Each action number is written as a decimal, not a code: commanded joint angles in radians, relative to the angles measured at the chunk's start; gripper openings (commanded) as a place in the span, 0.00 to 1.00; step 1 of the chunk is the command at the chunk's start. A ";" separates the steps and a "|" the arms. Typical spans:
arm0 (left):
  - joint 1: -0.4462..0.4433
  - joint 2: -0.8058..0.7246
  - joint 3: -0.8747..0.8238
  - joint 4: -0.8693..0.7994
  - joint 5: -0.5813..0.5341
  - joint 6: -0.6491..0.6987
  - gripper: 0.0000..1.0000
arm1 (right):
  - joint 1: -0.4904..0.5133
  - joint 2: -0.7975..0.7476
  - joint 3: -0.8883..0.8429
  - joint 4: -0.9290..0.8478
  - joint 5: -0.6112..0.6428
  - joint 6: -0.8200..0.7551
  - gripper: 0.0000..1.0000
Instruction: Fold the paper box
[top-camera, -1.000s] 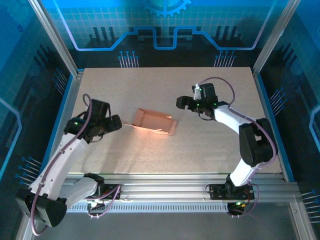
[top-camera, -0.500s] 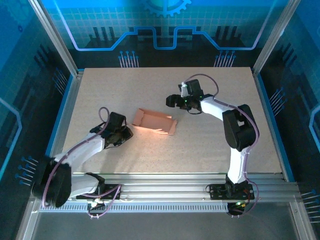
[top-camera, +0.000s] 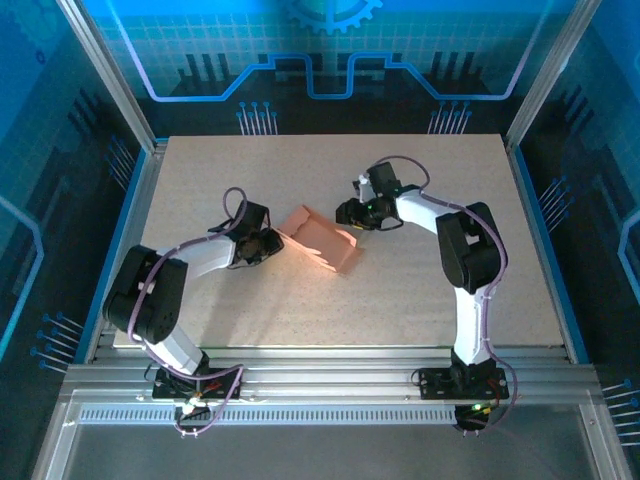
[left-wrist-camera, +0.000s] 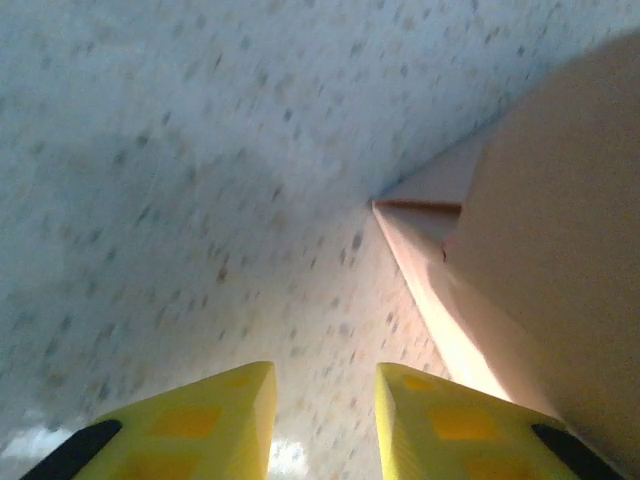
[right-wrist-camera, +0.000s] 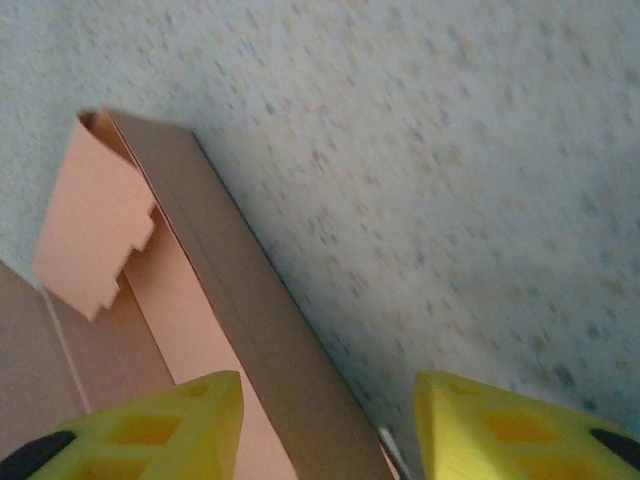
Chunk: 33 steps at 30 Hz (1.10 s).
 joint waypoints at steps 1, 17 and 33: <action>0.025 0.084 0.082 0.022 0.060 0.080 0.32 | -0.032 -0.071 -0.080 -0.007 -0.046 0.004 0.49; -0.010 0.488 0.607 -0.144 0.201 0.189 0.35 | -0.093 -0.412 -0.426 0.110 -0.028 -0.048 0.69; -0.049 0.601 0.878 -0.274 0.307 0.255 0.44 | -0.119 -0.235 -0.090 -0.097 0.045 -0.785 0.65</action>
